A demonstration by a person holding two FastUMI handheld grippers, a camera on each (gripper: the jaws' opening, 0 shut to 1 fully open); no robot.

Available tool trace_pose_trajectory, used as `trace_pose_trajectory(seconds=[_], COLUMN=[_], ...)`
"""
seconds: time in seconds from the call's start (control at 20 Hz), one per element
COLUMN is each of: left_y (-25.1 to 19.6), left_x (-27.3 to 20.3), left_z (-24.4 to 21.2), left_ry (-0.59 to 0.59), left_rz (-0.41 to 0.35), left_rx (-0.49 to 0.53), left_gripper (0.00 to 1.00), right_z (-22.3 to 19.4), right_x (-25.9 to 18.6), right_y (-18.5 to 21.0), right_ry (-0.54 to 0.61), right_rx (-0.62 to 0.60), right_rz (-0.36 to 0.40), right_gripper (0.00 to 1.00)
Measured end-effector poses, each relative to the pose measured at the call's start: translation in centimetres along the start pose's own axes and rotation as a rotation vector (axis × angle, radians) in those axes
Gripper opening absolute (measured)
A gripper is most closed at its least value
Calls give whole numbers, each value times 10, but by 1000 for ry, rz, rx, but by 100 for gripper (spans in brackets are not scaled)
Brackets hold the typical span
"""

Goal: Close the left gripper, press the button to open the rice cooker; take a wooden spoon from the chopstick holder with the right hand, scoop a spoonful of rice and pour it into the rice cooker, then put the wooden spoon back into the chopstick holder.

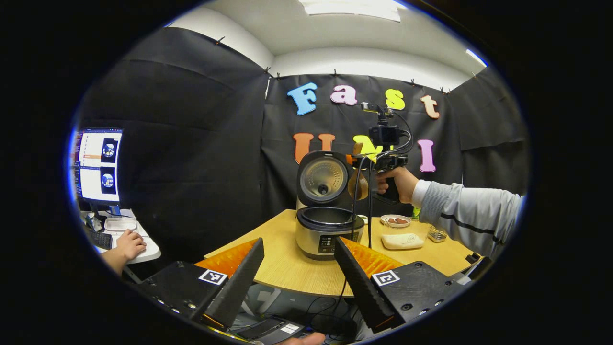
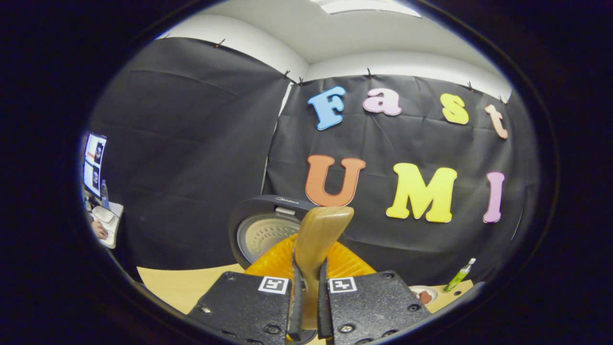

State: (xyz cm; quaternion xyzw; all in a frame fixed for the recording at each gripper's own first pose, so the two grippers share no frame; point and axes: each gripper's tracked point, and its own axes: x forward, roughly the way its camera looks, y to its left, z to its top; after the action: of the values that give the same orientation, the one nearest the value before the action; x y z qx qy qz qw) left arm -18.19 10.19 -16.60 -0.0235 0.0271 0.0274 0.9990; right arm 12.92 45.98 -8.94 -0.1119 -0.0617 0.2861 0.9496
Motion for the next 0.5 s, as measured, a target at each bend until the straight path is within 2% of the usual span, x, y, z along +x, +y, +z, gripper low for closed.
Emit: trace_pose_trajectory(seconds=[0.2, 0.35, 0.5], left_y=[-6, -17, -23], left_x=[2, 1, -2], left_z=[2, 9, 13], left_ry=[2, -14, -24], left_rz=[-16, -56, -63], left_rx=[7, -18, -9], left_gripper=[95, 94, 95], right_z=[5, 9, 17], right_x=[-12, -25, -38], right_y=[-13, -42, -80], right_ry=[-2, -1, -8], right_rx=[27, 43, 58], right_rz=[-21, -70, -121], right_gripper=[18, 17, 18])
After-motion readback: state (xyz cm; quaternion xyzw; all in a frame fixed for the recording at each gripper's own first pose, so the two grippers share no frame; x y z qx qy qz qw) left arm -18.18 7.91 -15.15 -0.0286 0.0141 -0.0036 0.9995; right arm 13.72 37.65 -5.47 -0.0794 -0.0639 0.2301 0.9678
